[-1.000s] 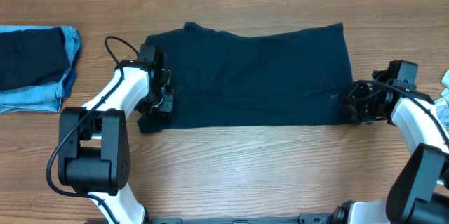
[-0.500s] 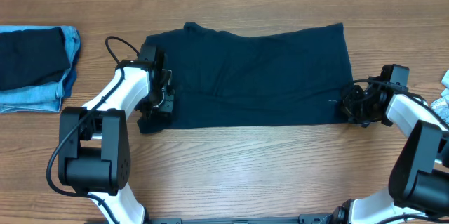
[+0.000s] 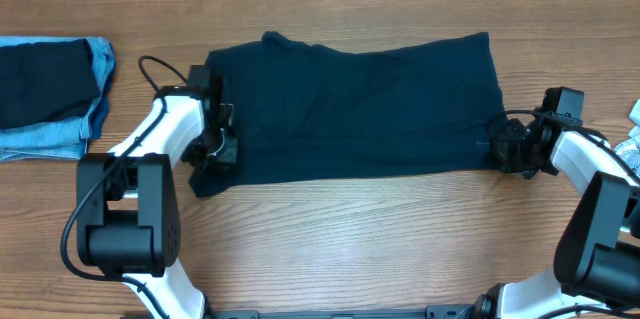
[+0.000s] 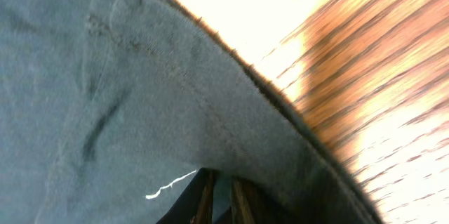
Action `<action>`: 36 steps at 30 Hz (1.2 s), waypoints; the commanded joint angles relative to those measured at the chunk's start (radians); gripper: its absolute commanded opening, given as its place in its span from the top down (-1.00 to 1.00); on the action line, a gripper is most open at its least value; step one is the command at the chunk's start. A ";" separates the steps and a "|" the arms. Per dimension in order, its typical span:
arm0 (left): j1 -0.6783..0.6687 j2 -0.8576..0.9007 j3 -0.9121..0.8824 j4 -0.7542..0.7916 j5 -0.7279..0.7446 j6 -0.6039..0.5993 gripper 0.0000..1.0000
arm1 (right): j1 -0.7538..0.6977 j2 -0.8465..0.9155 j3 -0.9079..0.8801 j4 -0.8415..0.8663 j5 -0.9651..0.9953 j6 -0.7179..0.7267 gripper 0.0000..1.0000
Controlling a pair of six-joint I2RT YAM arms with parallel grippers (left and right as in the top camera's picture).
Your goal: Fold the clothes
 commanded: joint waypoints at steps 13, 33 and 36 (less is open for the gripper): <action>0.078 0.046 -0.028 0.011 0.010 -0.007 0.17 | -0.020 0.021 0.044 -0.063 0.138 -0.008 0.07; 0.077 0.045 0.376 -0.250 0.110 0.002 -0.28 | -0.014 -0.119 0.101 -0.134 -0.084 -0.114 -0.08; 0.071 0.046 0.373 -0.249 0.157 0.003 -0.34 | 0.015 -0.119 0.101 -0.122 -0.124 -0.130 -0.08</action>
